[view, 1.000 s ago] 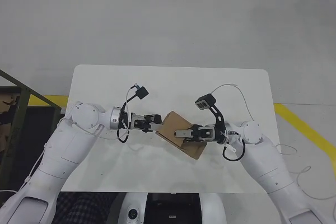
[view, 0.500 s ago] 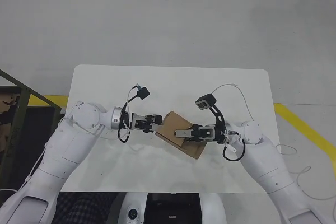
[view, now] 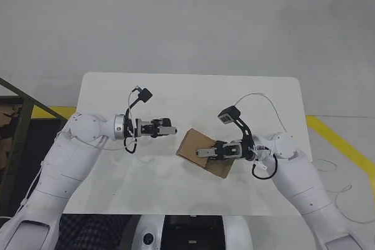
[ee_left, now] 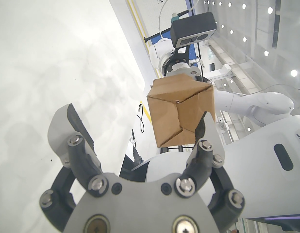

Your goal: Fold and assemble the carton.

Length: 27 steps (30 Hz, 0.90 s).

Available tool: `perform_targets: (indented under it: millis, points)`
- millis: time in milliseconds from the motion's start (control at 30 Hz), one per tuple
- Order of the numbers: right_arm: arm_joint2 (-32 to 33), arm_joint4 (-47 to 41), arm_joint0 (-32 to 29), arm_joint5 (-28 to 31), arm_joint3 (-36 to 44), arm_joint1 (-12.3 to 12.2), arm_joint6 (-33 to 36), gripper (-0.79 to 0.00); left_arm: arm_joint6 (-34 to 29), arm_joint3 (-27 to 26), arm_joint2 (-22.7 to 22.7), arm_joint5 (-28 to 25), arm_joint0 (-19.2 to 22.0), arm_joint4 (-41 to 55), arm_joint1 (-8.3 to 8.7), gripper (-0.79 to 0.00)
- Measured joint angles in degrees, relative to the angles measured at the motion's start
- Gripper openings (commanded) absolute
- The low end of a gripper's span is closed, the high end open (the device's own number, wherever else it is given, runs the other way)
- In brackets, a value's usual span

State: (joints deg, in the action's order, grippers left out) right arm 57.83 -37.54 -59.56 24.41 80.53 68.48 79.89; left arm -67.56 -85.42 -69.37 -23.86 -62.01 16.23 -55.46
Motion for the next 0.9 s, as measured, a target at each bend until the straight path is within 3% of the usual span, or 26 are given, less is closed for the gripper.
perform_targets:
  millis: [367, 667, 900]
  points:
    - [-1.4, -0.5, 1.7, -6.7, 5.8, -2.7, 6.8, -0.785, -1.4, -0.9, -1.7, -0.9, -1.8, 0.5, 0.66, 0.0]
    - [-5.4, 0.4, 4.5, -4.8, -0.1, -3.8, 4.8, -0.785, -1.0, -0.7, -2.6, -2.3, -2.4, 1.9, 0.88, 0.0]
    - [-5.4, 0.5, 4.6, -4.7, -0.4, -3.8, 4.7, -0.785, -1.0, -0.7, -2.6, -2.3, -2.4, 1.9, 0.88, 0.0]
